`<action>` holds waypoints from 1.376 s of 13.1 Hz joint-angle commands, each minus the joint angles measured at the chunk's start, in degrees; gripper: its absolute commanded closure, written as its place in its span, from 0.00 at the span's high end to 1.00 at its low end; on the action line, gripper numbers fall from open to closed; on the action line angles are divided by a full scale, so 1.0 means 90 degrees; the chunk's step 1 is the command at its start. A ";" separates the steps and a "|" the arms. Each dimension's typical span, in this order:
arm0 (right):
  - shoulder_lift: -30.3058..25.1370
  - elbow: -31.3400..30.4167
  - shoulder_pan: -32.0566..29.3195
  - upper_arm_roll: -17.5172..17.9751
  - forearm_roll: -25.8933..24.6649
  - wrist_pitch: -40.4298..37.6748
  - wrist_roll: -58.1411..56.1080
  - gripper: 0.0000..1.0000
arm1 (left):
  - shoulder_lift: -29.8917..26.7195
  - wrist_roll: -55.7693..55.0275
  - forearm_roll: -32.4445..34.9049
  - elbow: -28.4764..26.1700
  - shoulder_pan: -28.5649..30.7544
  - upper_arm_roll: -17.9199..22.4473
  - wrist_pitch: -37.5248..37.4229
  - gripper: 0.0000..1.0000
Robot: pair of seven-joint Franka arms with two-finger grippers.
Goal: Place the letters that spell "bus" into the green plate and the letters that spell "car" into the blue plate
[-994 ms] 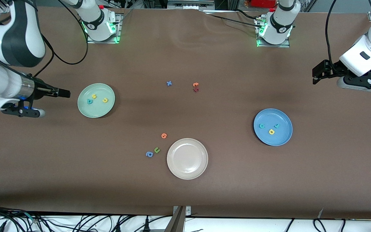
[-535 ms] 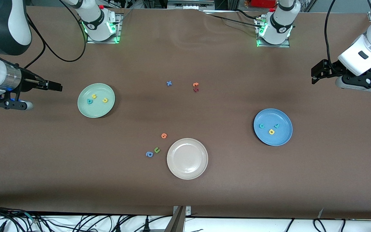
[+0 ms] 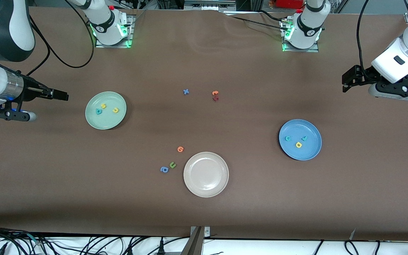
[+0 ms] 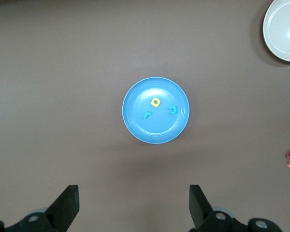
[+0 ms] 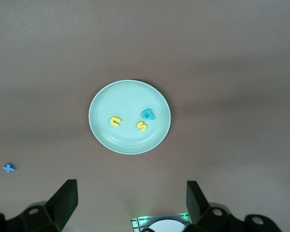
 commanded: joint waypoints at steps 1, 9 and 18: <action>-0.0042 -0.0014 0.0027 0.0012 -0.0066 -0.0037 -0.0053 0.99 | -0.0005 0.0075 -0.0121 0.0080 0.0016 -0.0021 -0.0010 1.00; -0.0091 -0.0014 0.0028 0.0041 -0.0017 -0.0027 -0.0053 0.99 | 0.0014 0.0075 -0.0190 0.0080 -0.0014 -0.0030 -0.0107 1.00; -0.0208 0.0006 -0.3220 0.3639 -0.0641 0.0060 0.0045 0.99 | 0.0171 0.0104 0.0025 0.0304 -0.0121 -0.0109 -0.0430 1.00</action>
